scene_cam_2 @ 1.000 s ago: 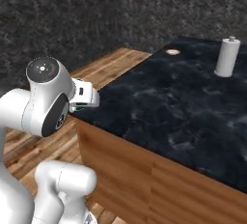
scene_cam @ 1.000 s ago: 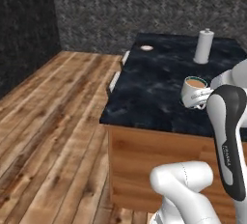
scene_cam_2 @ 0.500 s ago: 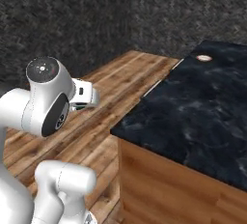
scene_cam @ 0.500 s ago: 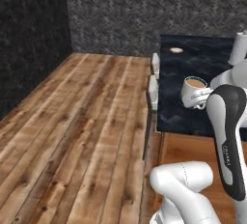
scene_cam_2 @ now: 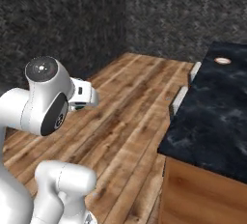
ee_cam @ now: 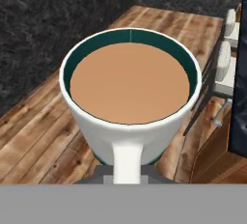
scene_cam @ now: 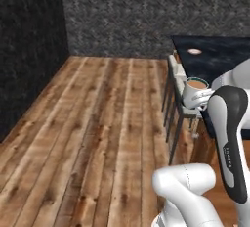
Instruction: Pick the cup of tea, navigate to the dining table, and place it on the saucer.
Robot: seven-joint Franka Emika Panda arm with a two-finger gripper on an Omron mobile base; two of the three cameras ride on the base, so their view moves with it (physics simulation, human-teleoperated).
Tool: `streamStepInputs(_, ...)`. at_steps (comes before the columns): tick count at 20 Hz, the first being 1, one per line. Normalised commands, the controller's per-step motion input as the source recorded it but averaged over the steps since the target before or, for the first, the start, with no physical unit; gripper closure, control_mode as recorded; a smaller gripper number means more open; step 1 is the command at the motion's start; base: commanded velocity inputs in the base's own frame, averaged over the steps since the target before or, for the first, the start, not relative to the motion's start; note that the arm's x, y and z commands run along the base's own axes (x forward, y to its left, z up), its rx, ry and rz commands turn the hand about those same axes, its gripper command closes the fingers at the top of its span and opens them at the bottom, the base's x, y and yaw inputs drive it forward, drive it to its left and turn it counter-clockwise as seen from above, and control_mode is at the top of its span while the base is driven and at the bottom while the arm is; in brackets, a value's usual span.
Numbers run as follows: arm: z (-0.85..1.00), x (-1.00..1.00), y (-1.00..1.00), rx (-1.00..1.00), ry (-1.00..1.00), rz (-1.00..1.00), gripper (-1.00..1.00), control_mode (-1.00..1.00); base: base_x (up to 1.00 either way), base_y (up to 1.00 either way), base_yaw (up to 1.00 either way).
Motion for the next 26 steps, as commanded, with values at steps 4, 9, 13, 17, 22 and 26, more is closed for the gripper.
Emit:
streamStepInputs(4, 0.00, 0.00, 0.00, 0.00, 0.00, 0.00, 1.00, 1.00, 0.53, 0.61, -0.41)
streamStepInputs(9, 0.00, 0.00, 0.00, 0.00, 0.00, 0.00, 1.00, 1.00, 0.52, 0.56, -0.52)
streamStepInputs(13, 0.00, 0.00, 0.00, 0.00, 0.00, 0.00, 1.00, 1.00, 0.56, 0.51, -0.53)
streamStepInputs(17, 0.00, 0.00, 0.00, 0.00, 0.00, 0.00, 1.00, 1.00, 0.58, 0.53, -0.54)
streamStepInputs(22, 0.00, 0.00, 0.00, 0.00, 0.00, 0.00, 1.00, 1.00, 0.68, 0.61, -0.53)
streamStepInputs(26, 0.00, 0.00, 0.00, 0.00, 0.00, 0.00, 1.00, 1.00, 0.71, 0.67, -0.52)
